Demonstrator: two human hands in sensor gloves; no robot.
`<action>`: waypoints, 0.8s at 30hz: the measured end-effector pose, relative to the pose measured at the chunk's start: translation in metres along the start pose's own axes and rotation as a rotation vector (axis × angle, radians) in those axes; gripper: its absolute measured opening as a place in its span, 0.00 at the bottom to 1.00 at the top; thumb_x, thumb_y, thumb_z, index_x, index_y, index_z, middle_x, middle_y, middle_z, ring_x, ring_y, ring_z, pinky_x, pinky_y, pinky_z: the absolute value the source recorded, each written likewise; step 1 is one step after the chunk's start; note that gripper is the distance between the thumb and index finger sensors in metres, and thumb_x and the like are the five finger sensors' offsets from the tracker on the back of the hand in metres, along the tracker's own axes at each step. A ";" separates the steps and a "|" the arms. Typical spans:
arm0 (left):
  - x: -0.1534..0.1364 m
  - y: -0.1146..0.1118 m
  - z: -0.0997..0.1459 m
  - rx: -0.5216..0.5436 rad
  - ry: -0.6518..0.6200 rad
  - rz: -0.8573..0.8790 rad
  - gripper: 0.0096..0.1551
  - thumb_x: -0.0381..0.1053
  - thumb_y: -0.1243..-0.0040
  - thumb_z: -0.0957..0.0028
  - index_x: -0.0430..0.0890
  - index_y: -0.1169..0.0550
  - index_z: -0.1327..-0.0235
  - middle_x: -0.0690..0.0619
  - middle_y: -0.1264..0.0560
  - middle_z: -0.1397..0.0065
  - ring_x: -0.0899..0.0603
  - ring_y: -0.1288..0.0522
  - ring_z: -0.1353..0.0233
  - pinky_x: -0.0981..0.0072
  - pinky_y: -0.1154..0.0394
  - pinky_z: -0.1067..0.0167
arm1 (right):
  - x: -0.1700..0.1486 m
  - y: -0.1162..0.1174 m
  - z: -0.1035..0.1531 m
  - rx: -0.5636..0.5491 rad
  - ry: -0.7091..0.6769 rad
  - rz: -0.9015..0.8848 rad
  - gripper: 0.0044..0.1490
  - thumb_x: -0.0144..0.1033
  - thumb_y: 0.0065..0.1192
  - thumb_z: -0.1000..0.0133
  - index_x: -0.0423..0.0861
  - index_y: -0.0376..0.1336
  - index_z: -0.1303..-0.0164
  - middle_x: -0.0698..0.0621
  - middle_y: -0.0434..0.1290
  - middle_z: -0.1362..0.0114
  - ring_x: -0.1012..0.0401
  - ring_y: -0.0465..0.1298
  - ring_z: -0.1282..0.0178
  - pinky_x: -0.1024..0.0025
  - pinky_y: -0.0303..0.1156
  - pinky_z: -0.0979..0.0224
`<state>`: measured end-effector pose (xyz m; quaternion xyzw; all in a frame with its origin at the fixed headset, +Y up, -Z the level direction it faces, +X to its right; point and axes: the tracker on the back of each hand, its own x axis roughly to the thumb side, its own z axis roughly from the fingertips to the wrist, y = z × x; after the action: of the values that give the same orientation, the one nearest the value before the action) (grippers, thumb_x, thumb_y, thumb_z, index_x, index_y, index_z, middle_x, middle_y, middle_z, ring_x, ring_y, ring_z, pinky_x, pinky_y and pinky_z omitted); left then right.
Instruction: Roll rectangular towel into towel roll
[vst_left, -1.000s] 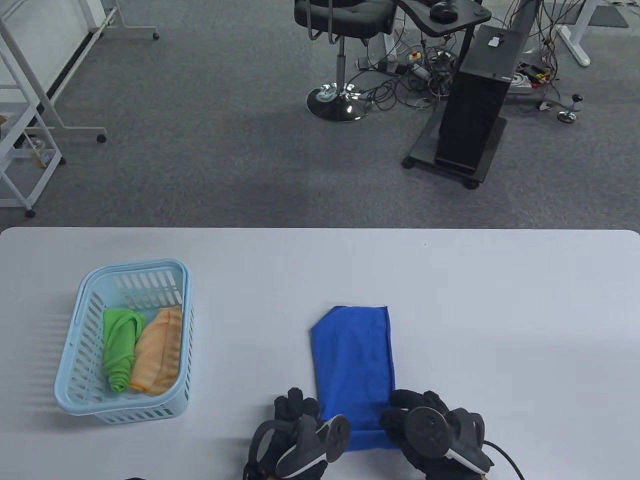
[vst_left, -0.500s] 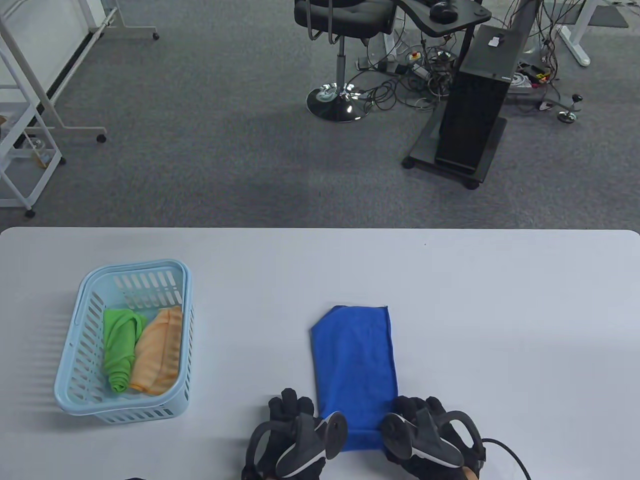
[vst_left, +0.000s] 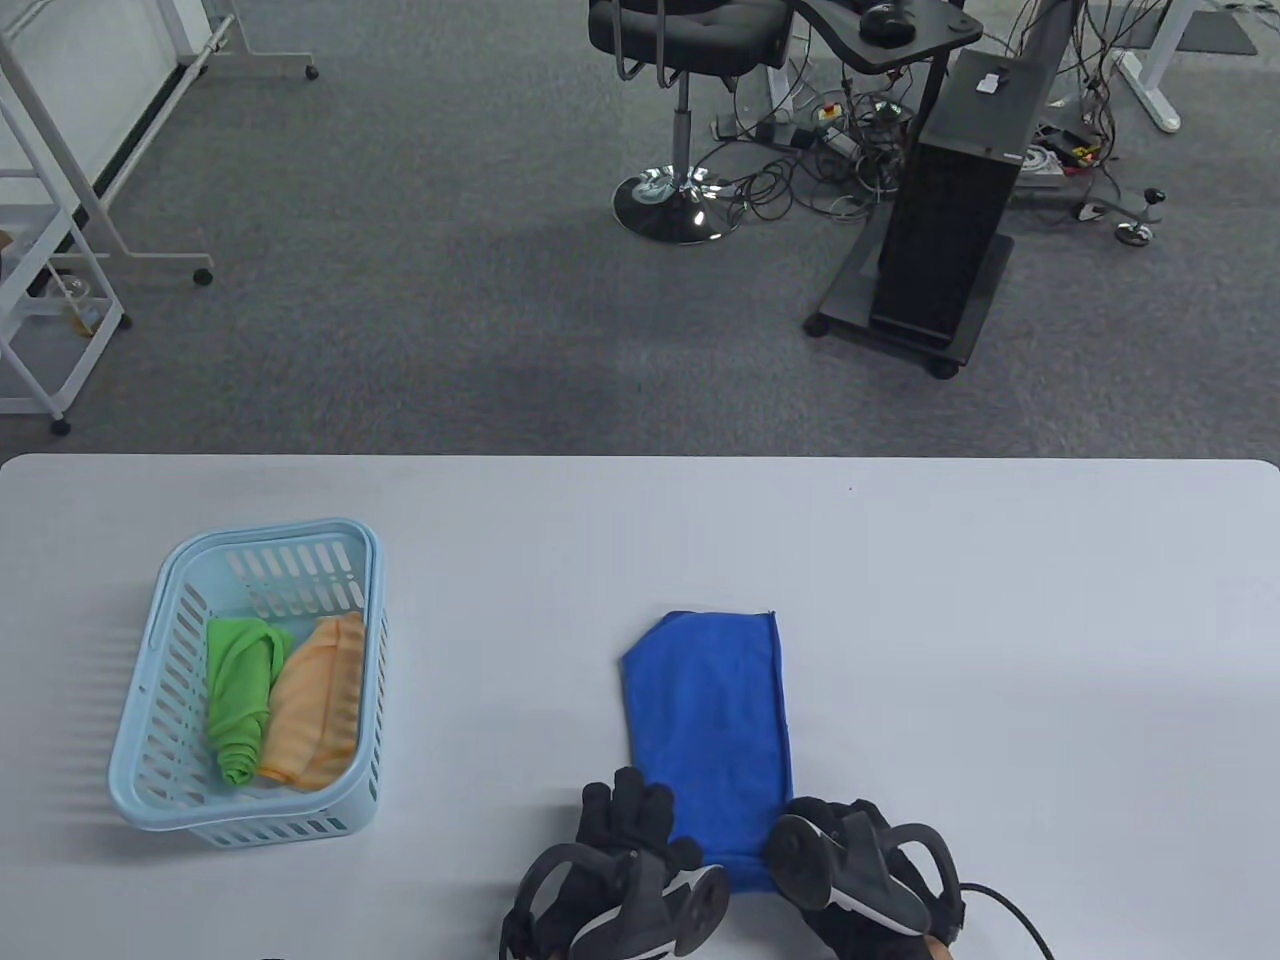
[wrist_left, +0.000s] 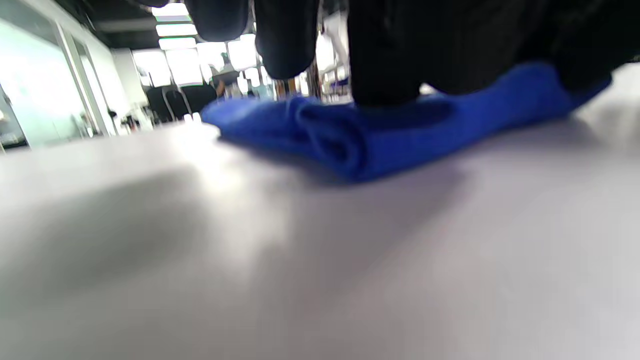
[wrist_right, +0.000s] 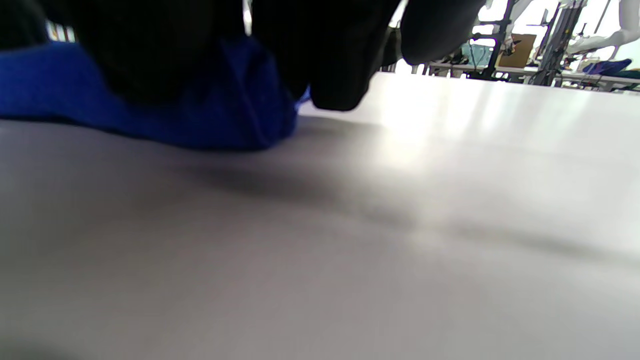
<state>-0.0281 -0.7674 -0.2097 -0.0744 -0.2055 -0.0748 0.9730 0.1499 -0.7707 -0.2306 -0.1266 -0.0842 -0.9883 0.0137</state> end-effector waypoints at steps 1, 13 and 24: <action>-0.001 -0.003 -0.001 -0.028 0.008 0.013 0.34 0.64 0.38 0.63 0.59 0.21 0.39 0.43 0.35 0.21 0.30 0.45 0.20 0.31 0.49 0.29 | -0.002 0.000 0.000 -0.007 0.004 -0.014 0.29 0.45 0.65 0.63 0.56 0.72 0.49 0.50 0.63 0.28 0.52 0.69 0.28 0.42 0.60 0.25; -0.005 0.000 -0.003 -0.005 0.071 0.013 0.27 0.56 0.38 0.59 0.58 0.21 0.43 0.50 0.35 0.28 0.36 0.36 0.27 0.33 0.44 0.30 | -0.006 0.003 0.000 0.040 0.041 -0.031 0.32 0.45 0.67 0.64 0.56 0.69 0.47 0.50 0.61 0.27 0.51 0.64 0.25 0.42 0.57 0.24; -0.017 0.002 0.001 0.022 0.071 0.186 0.26 0.53 0.39 0.59 0.58 0.21 0.43 0.51 0.16 0.43 0.39 0.22 0.32 0.35 0.34 0.33 | -0.019 0.003 0.001 0.063 0.019 -0.151 0.31 0.46 0.59 0.61 0.52 0.71 0.47 0.50 0.64 0.29 0.52 0.66 0.27 0.42 0.58 0.25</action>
<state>-0.0440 -0.7628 -0.2160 -0.0798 -0.1638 0.0155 0.9831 0.1683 -0.7730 -0.2342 -0.1101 -0.1245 -0.9845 -0.0560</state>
